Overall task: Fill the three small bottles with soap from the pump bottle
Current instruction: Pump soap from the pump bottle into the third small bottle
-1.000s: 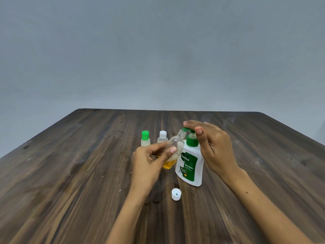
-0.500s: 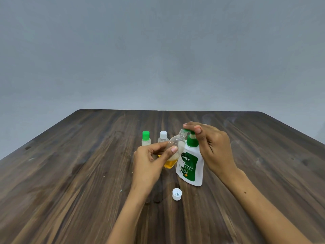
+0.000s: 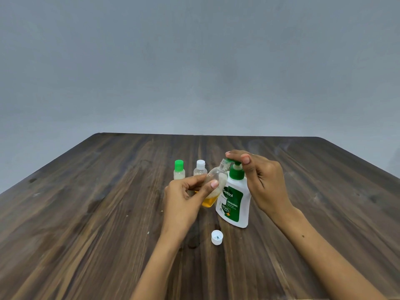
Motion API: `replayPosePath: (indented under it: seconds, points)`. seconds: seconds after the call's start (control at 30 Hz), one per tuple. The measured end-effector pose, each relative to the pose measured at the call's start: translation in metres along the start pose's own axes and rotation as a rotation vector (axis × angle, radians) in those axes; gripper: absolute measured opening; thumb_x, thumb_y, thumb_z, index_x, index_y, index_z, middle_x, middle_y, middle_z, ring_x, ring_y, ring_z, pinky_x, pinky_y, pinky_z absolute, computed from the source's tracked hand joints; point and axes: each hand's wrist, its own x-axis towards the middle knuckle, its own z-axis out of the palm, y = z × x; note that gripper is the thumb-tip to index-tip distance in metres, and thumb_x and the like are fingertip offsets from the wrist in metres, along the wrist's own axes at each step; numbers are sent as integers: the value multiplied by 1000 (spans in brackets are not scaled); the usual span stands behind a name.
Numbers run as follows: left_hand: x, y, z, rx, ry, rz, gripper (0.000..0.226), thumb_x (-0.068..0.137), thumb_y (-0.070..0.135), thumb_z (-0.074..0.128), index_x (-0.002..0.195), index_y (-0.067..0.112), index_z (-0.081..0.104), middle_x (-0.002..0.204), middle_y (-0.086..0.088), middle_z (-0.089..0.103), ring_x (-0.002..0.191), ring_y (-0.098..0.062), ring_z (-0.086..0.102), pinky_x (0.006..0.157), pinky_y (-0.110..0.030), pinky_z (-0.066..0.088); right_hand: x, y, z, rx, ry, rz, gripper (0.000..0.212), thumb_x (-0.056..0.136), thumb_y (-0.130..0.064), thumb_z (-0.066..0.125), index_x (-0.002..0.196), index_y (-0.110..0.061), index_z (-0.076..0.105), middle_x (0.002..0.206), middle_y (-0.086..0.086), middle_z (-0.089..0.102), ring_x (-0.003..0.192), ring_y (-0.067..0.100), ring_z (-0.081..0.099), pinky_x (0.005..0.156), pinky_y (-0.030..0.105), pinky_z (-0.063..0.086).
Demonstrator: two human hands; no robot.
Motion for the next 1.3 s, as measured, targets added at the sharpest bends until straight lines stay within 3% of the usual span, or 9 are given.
replayPosePath:
  seconds: [0.13, 0.37, 0.63, 0.73, 1.0, 1.13, 1.3]
  points:
    - [-1, 1, 1, -23, 9, -7, 22, 78, 23, 77, 99, 18, 77, 90, 16, 75, 89, 3, 70, 72, -9, 51, 7, -1, -5, -39, -36, -17, 68, 100, -58, 21, 107, -15, 74, 109, -4, 72, 102, 13, 68, 80, 47, 56]
    - [-2, 2, 1, -17, -12, -3, 18, 79, 24, 76, 97, 22, 77, 87, 16, 76, 87, 1, 71, 74, -13, 53, -3, 1, 0, 9, -7, 13, 63, 101, -55, 26, 104, -16, 74, 108, -8, 72, 98, 9, 69, 72, 42, 57]
    - [-3, 5, 1, -20, -18, 2, 18, 77, 29, 74, 95, 29, 75, 85, 23, 74, 89, 5, 69, 73, -10, 51, 1, -3, -2, -22, -7, -21, 63, 102, -54, 25, 107, -13, 73, 111, -4, 72, 106, 12, 66, 80, 45, 56]
    - [-3, 3, 1, -17, -12, 2, 23, 77, 29, 75, 98, 21, 77, 89, 16, 76, 89, 2, 70, 77, -15, 54, -4, -3, 2, 11, 6, -3, 62, 102, -53, 26, 104, -13, 74, 108, -7, 71, 103, 10, 67, 77, 43, 57]
    - [-4, 3, 1, -21, -7, 2, 33, 72, 38, 73, 100, 20, 77, 91, 15, 76, 90, 2, 70, 78, -14, 54, 6, -1, -2, -13, -11, -3, 67, 100, -58, 23, 105, -14, 74, 108, -3, 73, 102, 14, 68, 79, 47, 56]
    - [-3, 4, 2, -20, -14, 5, 22, 79, 27, 75, 99, 20, 77, 90, 14, 76, 90, 0, 71, 79, -17, 55, -1, -1, 2, 0, 25, 4, 63, 101, -55, 26, 103, -14, 74, 107, -7, 72, 101, 11, 68, 76, 46, 56]
    - [-4, 6, 3, -27, -20, -11, 26, 73, 36, 74, 97, 26, 76, 88, 18, 76, 89, 2, 70, 79, -18, 55, -2, 2, 1, 19, 22, 10, 62, 102, -54, 26, 103, -16, 74, 107, -7, 72, 101, 10, 68, 75, 45, 56]
